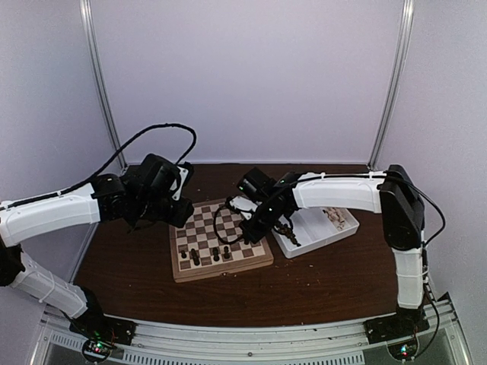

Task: Set up the chess pieces on the board
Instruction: Place the chess piece on the chessboard.

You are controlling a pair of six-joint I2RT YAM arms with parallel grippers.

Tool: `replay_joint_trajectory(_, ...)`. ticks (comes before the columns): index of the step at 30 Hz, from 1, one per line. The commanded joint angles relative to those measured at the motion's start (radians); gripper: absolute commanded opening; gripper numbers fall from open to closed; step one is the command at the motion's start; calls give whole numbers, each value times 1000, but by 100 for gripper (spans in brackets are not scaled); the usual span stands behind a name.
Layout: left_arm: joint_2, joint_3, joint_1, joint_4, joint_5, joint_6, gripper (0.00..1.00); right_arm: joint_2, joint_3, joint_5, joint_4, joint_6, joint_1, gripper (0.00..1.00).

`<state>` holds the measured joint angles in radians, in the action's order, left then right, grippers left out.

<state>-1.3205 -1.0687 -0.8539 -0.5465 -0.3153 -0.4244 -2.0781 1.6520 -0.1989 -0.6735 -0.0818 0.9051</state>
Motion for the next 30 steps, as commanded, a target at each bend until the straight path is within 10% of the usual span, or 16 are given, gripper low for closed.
replay_joint_trajectory(1,27,7,10,39,-26,-8,34,-31,39,31,-22,5,16,8)
replay_joint_trajectory(18,8,-5,13,39,4,-3,34,97,1,45,56,-21,18,32)
replay_joint_trajectory(30,-170,-156,-5,11,195,52,42,473,-431,192,462,-84,-138,36)
